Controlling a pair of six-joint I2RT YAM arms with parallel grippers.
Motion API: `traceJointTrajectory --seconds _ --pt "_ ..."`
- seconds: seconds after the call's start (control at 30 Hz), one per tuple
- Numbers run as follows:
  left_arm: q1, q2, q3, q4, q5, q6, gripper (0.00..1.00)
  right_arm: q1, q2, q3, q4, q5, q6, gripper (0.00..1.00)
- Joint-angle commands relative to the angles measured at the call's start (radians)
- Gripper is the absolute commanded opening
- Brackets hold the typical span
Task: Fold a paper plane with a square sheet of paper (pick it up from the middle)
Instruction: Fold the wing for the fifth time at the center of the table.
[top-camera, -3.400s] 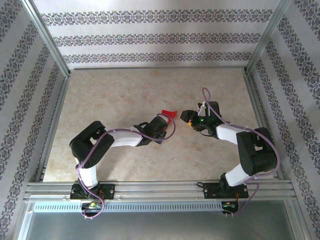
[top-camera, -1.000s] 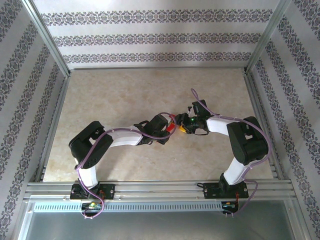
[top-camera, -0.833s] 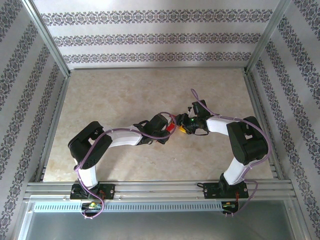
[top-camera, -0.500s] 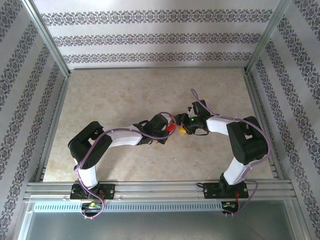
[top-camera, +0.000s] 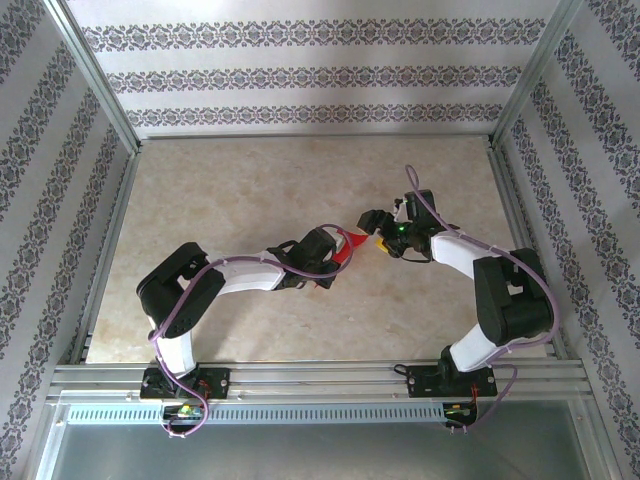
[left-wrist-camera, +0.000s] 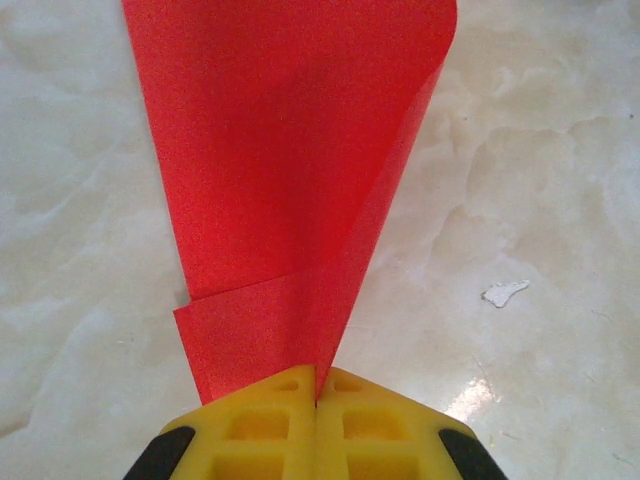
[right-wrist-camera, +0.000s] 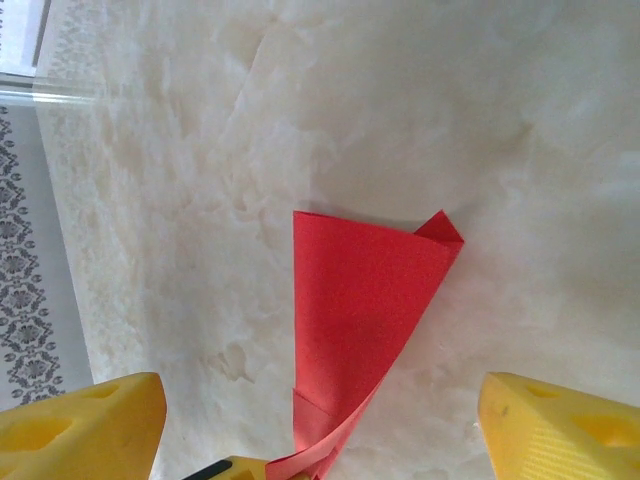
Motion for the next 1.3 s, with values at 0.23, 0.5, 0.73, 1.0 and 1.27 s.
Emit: traceJointTrajectory --seconds 0.23,0.5,0.73,1.0,1.27 --pt "0.030 0.031 0.023 0.030 0.128 -0.066 0.01 -0.006 -0.022 -0.016 -0.001 -0.003 -0.018 0.82" --pt "0.062 0.047 -0.009 0.097 0.192 -0.141 0.01 -0.015 -0.029 -0.022 -0.001 -0.005 -0.016 0.82" --pt "0.086 0.055 -0.053 0.188 0.245 -0.222 0.00 -0.016 -0.027 -0.021 0.001 -0.008 -0.014 0.82" --pt "0.116 0.060 -0.093 0.276 0.286 -0.315 0.00 -0.015 -0.024 -0.022 0.004 -0.021 -0.017 0.82" --pt "0.164 0.064 -0.096 0.288 0.356 -0.421 0.00 -0.016 -0.021 -0.031 0.014 -0.035 -0.034 0.80"
